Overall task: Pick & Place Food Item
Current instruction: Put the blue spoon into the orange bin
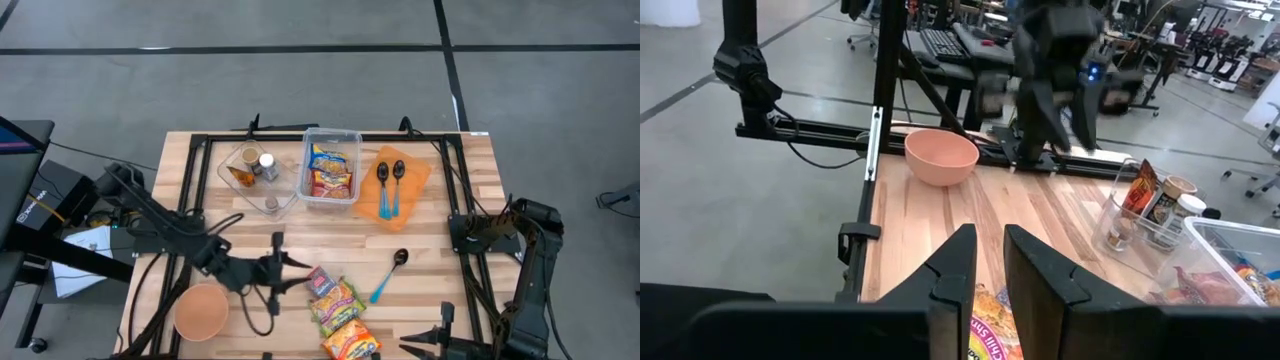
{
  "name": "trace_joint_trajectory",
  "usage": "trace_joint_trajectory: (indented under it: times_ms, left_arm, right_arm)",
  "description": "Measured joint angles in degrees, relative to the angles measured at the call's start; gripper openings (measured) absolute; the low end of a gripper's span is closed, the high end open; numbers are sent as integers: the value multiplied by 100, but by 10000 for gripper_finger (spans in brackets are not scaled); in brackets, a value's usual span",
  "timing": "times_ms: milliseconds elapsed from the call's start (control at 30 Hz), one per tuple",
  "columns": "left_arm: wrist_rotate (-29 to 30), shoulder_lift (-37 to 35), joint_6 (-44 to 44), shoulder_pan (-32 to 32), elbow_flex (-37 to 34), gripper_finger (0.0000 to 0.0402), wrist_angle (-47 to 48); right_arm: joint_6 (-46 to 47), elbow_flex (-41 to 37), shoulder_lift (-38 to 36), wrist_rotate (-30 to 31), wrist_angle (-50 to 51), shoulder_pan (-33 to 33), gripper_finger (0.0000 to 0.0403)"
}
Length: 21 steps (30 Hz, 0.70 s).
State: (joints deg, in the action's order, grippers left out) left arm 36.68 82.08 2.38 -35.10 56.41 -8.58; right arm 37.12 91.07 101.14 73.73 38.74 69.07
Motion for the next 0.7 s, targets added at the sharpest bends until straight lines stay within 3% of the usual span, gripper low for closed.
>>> trace_joint_trajectory:
  times_ms: [367,700]
  left_arm:
    - [-7,-666,12,310,-477,103,-486]
    - [-556,-1153,-3,231,-477,103,-278]
  right_arm:
    - [390,0,-2,2,-1,-226,51]
    - [839,0,0,-12,42,-595,51]
